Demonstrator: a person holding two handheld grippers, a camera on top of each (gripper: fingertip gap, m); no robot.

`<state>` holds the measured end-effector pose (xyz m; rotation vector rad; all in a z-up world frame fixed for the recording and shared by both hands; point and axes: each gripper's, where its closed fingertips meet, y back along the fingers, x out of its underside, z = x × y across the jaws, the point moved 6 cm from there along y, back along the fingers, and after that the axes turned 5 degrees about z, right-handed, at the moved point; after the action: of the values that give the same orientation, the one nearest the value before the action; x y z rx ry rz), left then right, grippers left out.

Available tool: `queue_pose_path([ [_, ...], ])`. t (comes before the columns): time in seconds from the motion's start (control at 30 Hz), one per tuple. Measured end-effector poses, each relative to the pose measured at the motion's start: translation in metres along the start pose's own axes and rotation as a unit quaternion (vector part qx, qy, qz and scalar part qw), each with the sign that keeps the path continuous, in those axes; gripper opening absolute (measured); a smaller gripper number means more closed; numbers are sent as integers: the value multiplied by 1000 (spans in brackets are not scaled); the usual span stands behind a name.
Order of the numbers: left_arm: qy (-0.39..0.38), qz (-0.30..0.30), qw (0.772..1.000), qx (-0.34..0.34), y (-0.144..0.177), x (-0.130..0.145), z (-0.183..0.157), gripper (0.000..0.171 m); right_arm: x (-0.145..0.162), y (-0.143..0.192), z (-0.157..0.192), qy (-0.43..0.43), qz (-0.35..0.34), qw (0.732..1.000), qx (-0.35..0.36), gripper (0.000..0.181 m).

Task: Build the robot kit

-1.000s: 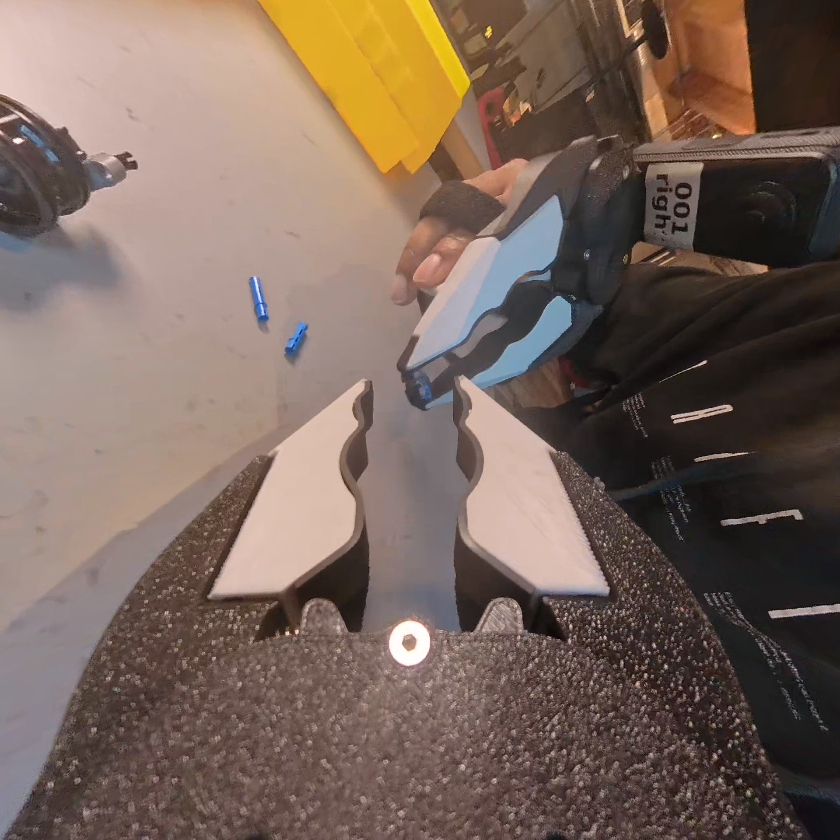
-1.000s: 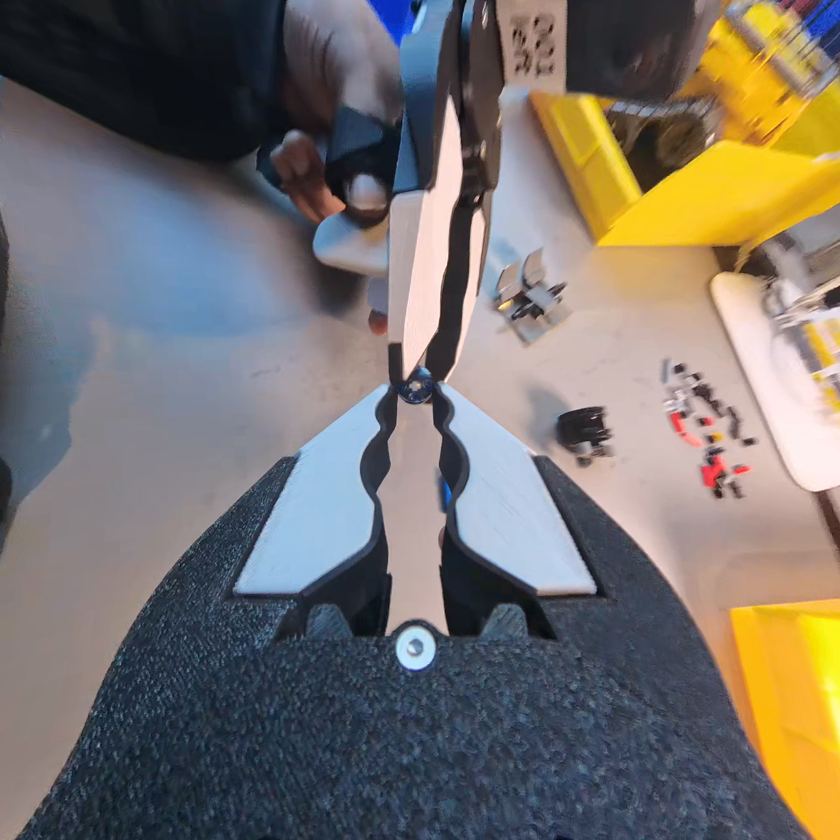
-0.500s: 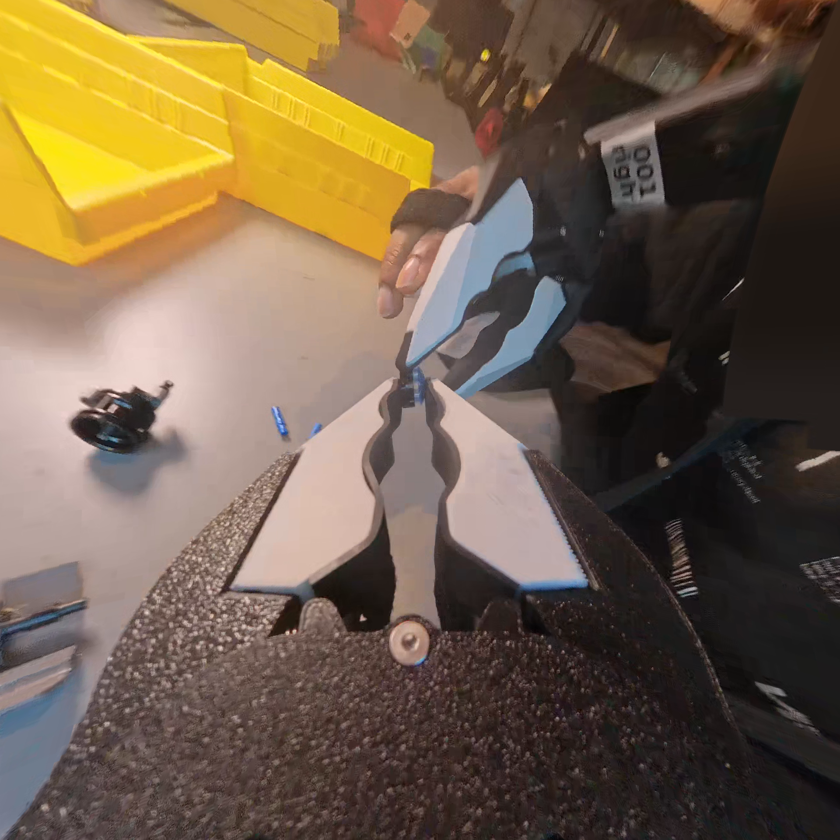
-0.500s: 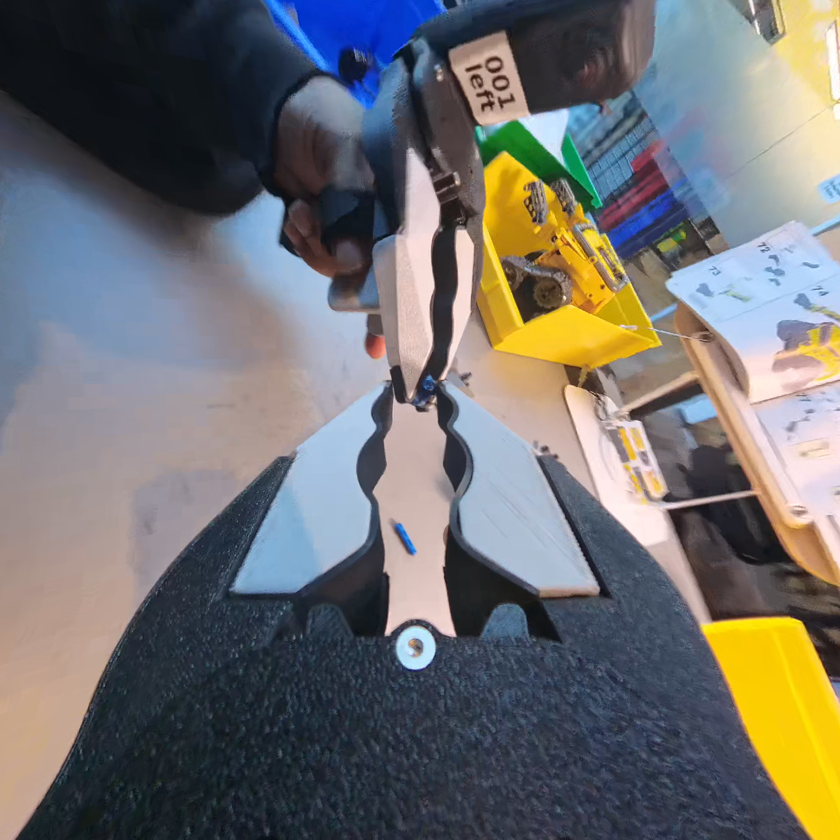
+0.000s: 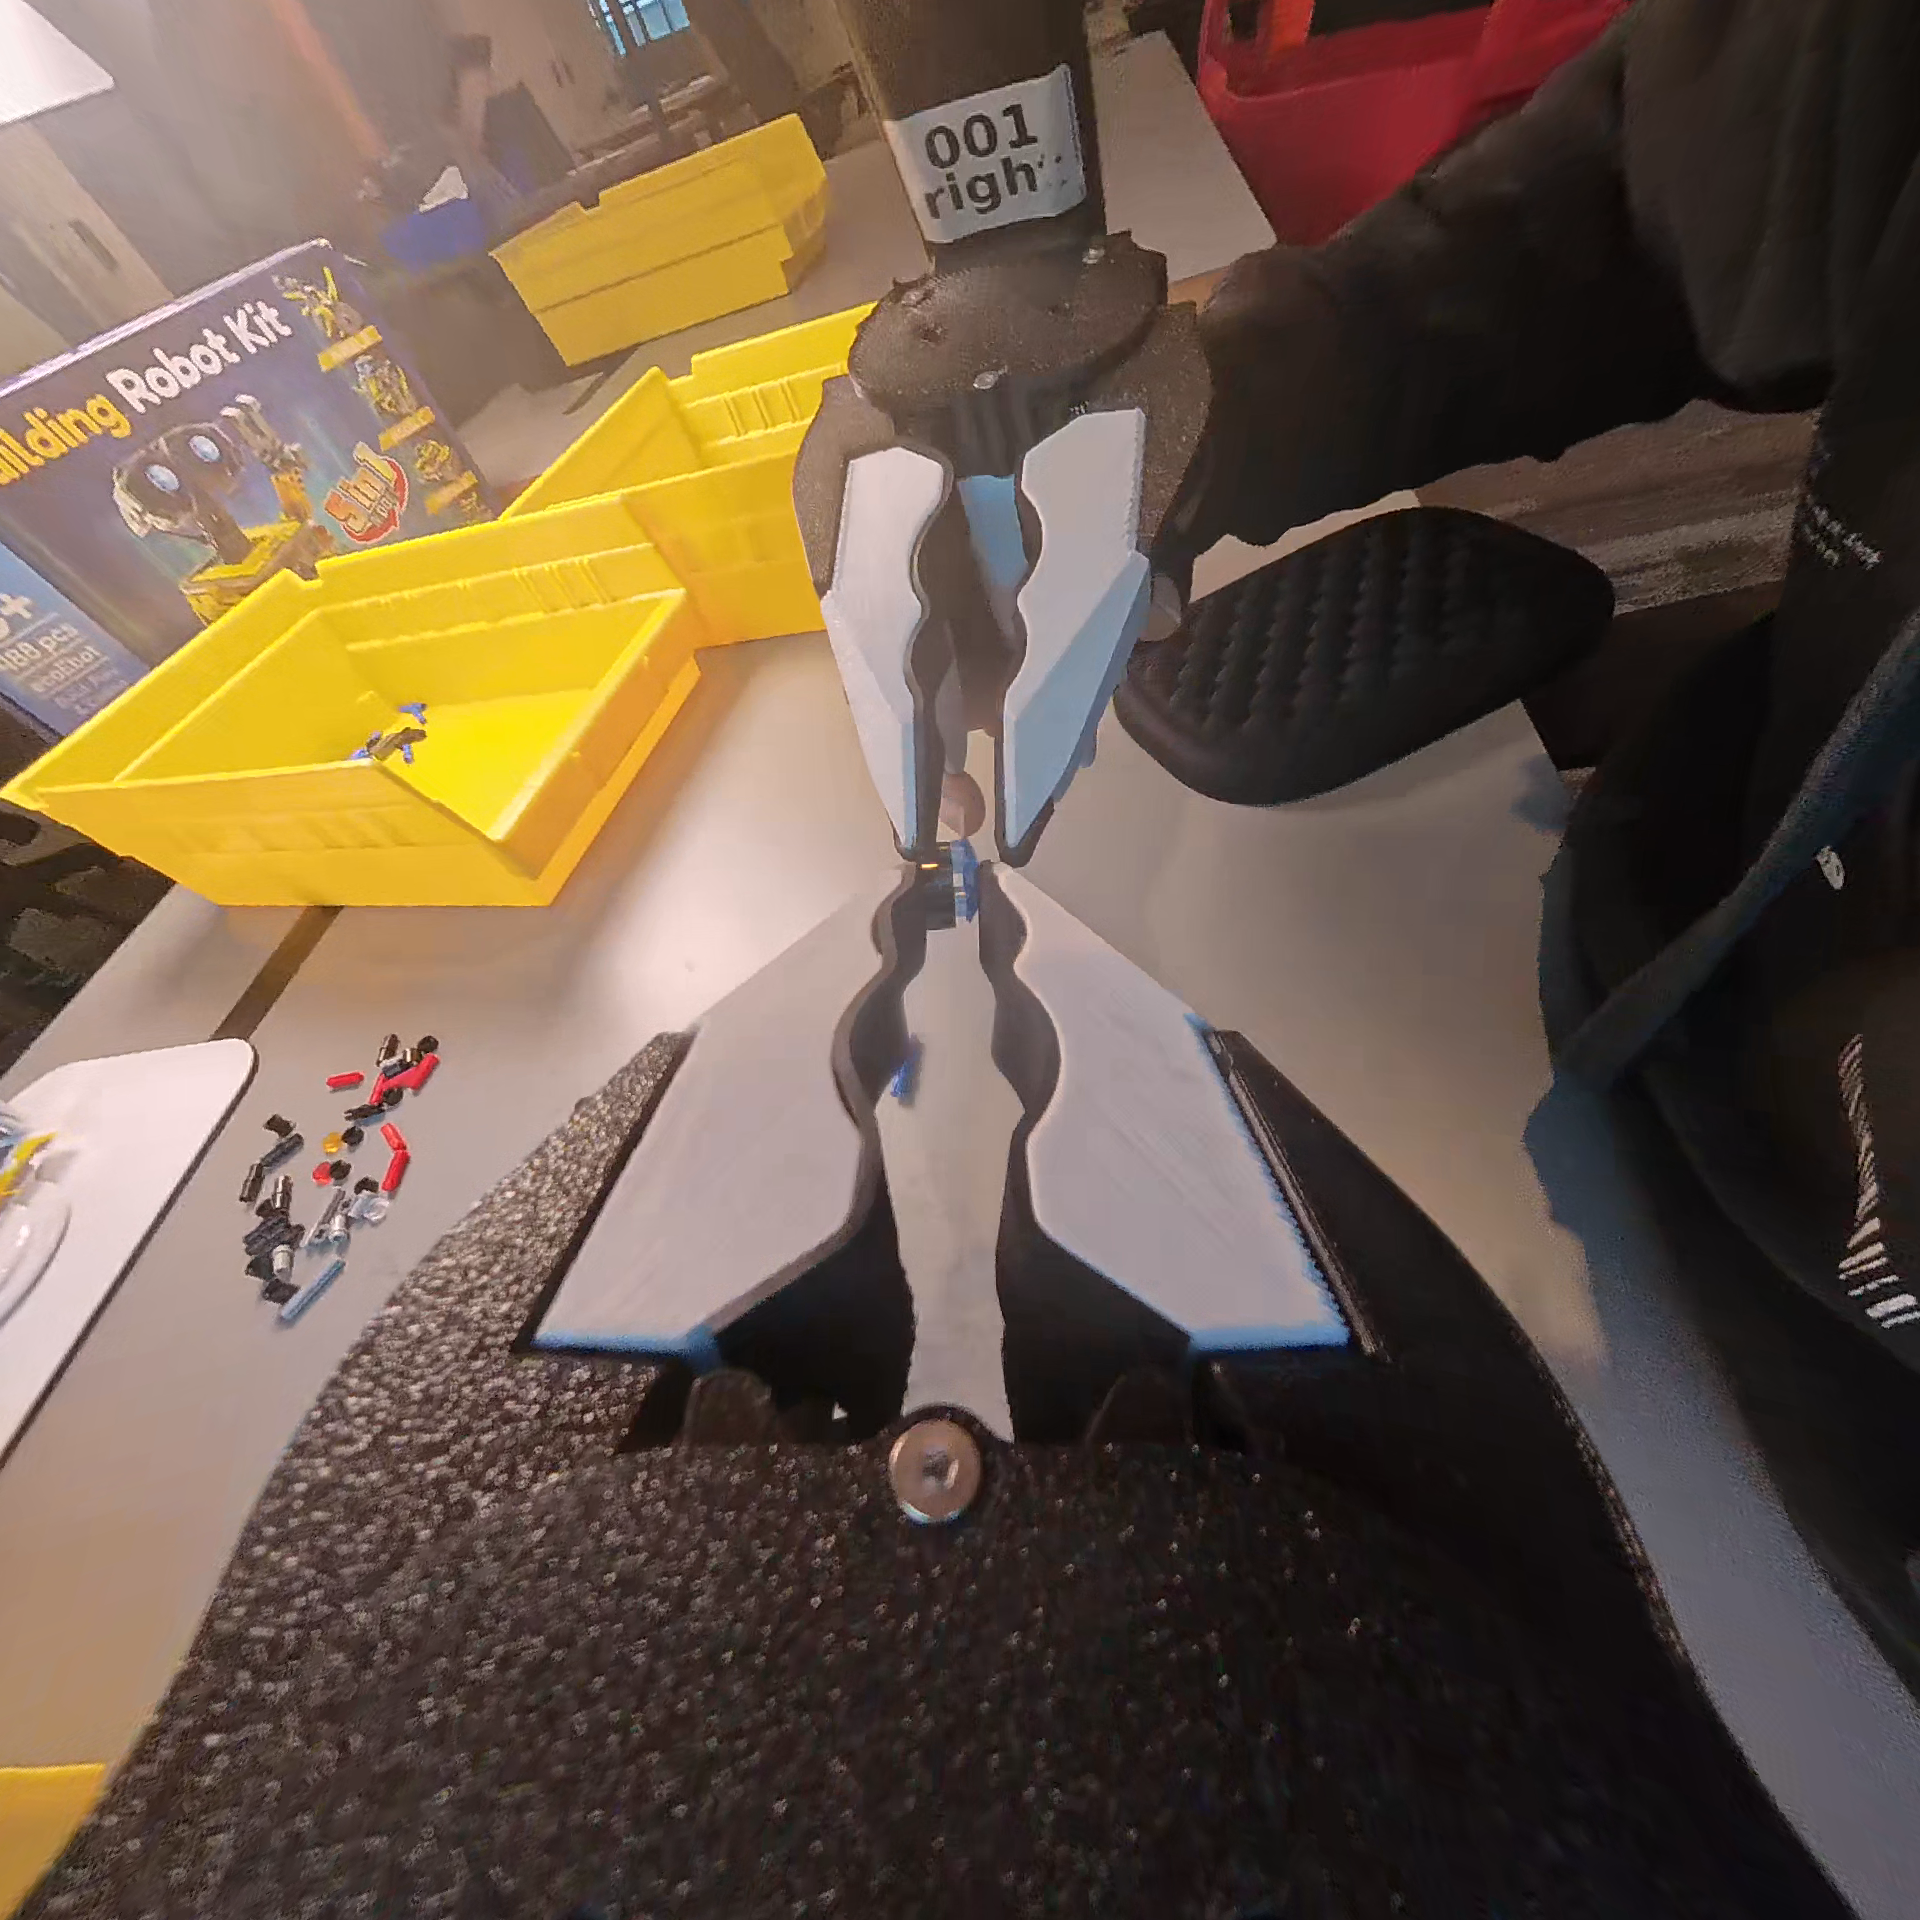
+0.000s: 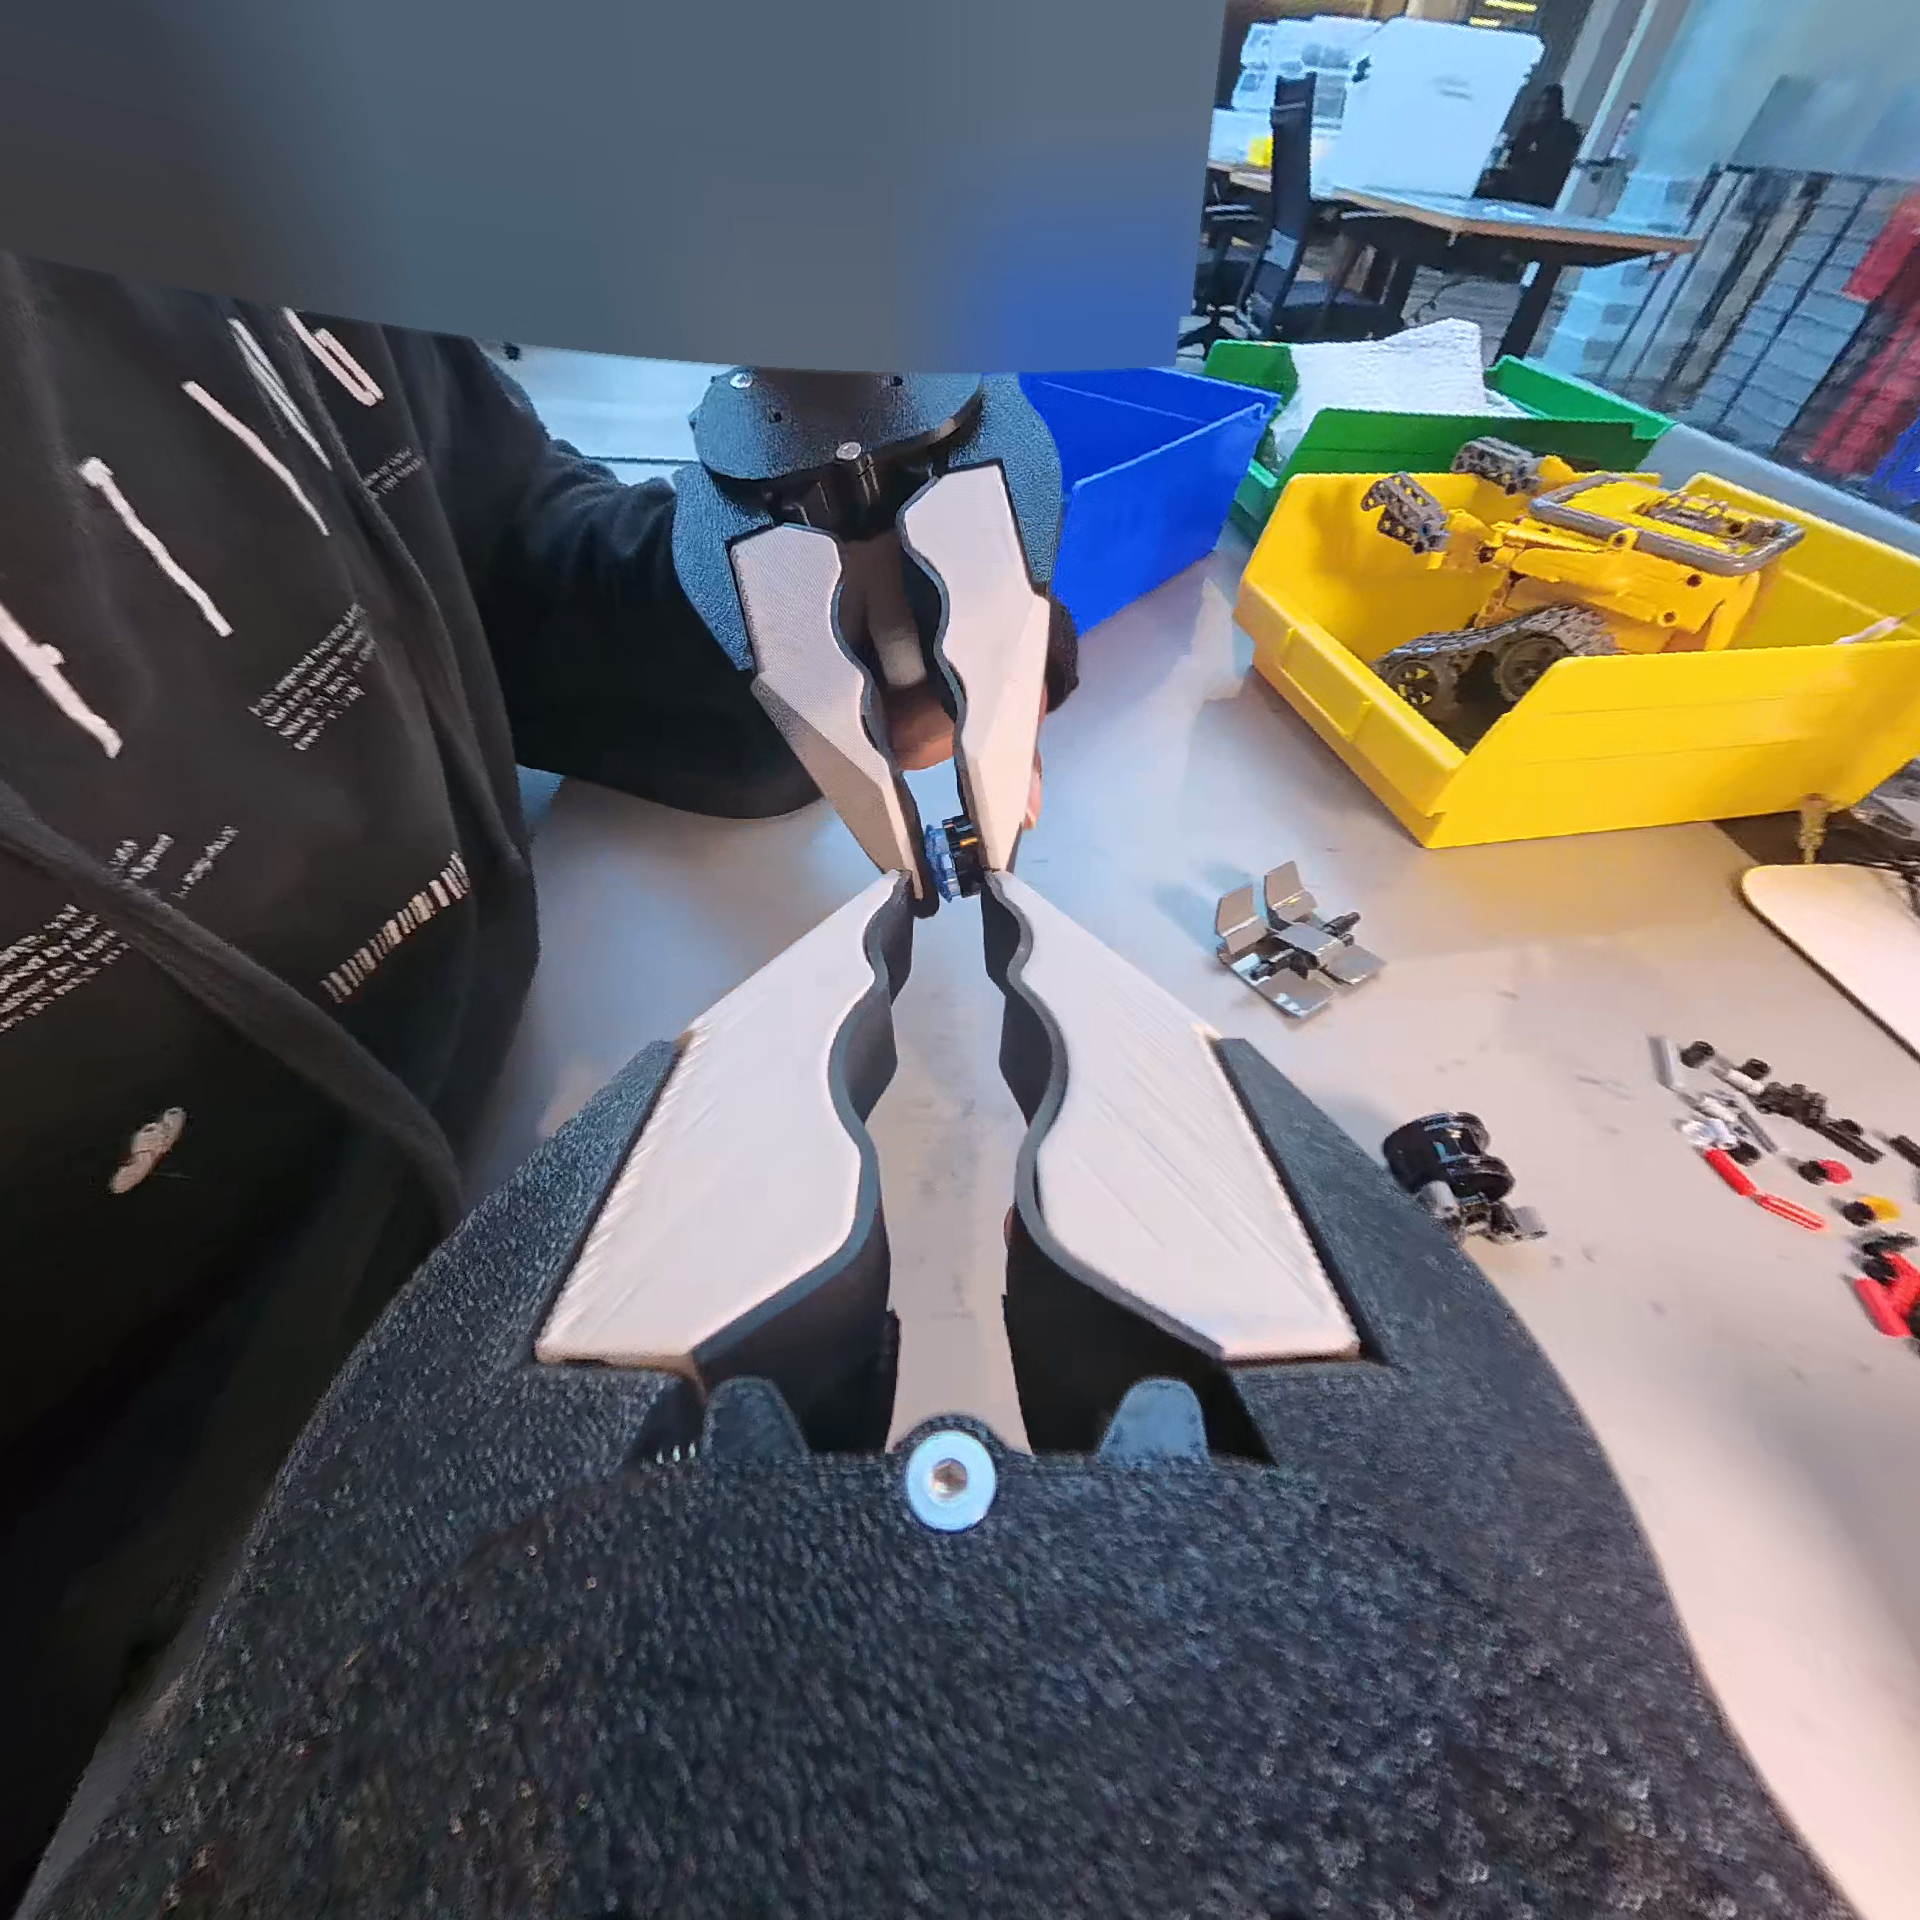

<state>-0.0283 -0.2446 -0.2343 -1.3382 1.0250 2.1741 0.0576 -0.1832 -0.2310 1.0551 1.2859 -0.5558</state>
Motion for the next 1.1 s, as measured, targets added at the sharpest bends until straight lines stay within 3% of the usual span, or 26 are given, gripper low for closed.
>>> queue_pose_path([
  [0.17,-35,17,999,-1,-1,-2,-8,8,1,2,4,14,10,1000,-8,8],
  [0.47,-28,33,999,16,-9,0,-15,8,10,4,10,19,24,999,9,8],
  [1.1,109,-41,992,48,-14,-1,-7,8,13,12,9,-63,-68,994,61,8],
])
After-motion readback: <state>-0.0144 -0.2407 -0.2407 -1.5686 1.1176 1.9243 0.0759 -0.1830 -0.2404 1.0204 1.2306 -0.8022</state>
